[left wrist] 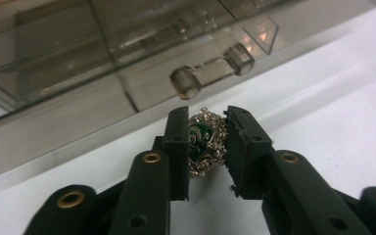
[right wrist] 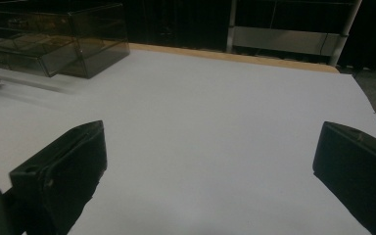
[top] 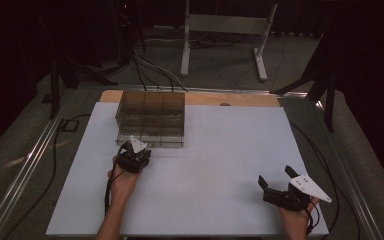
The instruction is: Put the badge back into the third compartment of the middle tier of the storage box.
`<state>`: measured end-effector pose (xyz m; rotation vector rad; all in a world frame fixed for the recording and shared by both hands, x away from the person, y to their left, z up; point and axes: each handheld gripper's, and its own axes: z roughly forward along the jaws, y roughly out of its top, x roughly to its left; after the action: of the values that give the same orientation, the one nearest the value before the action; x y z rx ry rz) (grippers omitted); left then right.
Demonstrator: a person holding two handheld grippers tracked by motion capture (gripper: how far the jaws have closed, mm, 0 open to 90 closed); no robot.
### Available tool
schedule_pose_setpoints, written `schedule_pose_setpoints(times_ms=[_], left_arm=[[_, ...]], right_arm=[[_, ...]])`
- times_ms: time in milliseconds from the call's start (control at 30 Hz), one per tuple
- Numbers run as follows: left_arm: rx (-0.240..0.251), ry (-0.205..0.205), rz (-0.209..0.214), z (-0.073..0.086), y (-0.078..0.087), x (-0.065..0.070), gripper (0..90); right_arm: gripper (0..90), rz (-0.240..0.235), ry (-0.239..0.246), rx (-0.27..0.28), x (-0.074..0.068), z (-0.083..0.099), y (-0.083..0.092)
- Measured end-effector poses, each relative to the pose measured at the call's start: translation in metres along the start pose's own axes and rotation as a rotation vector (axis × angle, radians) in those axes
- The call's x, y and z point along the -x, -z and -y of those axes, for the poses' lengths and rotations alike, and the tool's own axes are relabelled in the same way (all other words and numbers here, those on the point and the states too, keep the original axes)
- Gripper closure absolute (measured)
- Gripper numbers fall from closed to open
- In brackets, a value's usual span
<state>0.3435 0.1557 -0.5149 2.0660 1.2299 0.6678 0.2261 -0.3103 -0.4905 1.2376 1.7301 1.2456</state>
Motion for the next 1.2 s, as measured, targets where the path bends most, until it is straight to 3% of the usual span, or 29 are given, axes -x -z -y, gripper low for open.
schedule_pose_setpoints(times_ms=[133,433,667,867,1200], left_arm=[[0.009,0.013,0.003,0.0,0.007,-0.006,81.6],[0.015,0.033,0.012,0.003,0.01,-0.011,82.5],[0.017,0.064,0.018,0.007,0.013,-0.018,82.5],[0.023,0.109,0.048,0.012,0.017,-0.023,84.4],[0.003,0.099,0.044,0.016,0.014,-0.023,87.2]], right_arm=[[0.0,0.0,0.001,-0.001,0.0,0.0,0.0],[0.0,0.001,-0.002,-0.003,0.0,0.0,0.0],[0.0,0.001,-0.002,-0.004,0.0,0.0,0.0],[0.0,0.002,-0.004,-0.005,0.0,0.0,-0.001],[0.0,0.0,-0.007,-0.009,0.0,0.001,-0.001]])
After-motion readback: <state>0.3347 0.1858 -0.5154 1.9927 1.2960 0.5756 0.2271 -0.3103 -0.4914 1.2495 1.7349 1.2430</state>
